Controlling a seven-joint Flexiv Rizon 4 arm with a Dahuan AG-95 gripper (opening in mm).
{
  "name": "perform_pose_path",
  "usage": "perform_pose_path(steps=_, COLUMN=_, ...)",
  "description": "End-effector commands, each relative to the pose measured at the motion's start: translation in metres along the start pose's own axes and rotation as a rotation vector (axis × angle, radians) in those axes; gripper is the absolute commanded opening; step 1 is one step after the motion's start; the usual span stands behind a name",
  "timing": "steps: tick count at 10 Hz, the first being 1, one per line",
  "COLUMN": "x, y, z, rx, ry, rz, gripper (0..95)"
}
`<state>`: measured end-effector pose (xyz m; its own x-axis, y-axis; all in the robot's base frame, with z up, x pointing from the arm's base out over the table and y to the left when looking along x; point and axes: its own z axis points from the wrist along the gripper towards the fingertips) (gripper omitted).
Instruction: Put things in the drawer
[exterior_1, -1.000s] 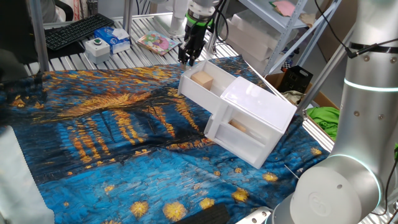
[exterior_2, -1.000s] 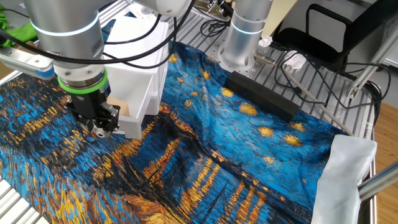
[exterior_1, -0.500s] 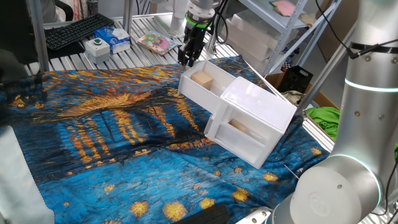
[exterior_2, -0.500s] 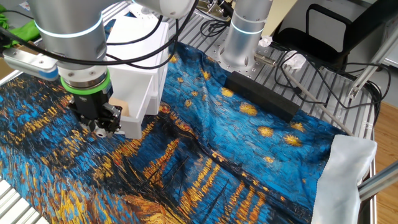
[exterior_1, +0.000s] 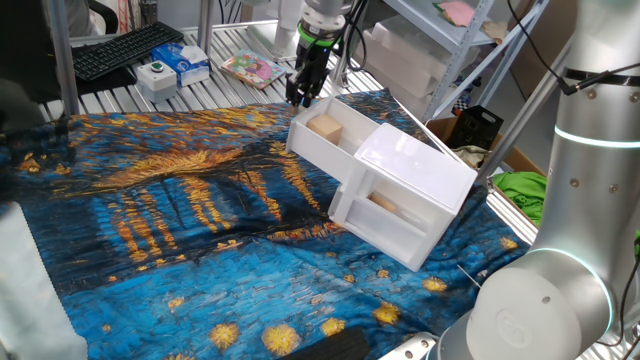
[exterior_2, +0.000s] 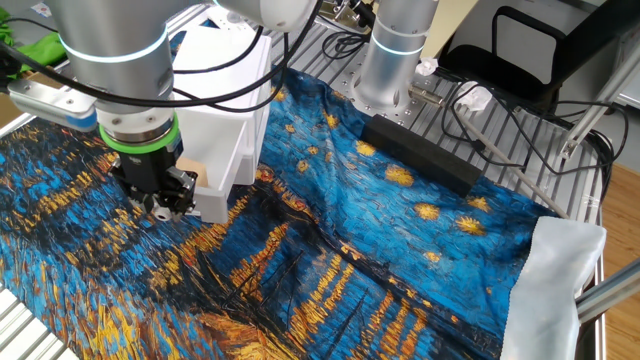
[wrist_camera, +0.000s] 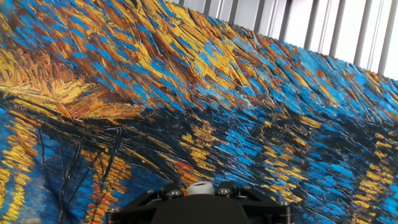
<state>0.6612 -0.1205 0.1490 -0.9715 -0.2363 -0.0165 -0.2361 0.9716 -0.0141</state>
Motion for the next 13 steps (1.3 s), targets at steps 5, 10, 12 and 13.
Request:
perform_pose_path(steps=5, x=0.0000, y=0.0006, z=0.0029, rx=0.004, ry=-0.007, rz=-0.004, gripper=19.0)
perform_pose_path(steps=10, x=0.0010, y=-0.0001, z=-0.0001, rx=0.002, ry=-0.002, rz=-0.004, gripper=0.0)
perform_pose_path(steps=12, x=0.0041, y=-0.0007, z=-0.0054, rx=-0.003, ry=0.000, rz=-0.004, gripper=0.0)
perform_pose_path(steps=13, x=0.0063, y=-0.0002, z=-0.0059, rx=-0.004, ry=-0.002, rz=-0.004, gripper=0.0)
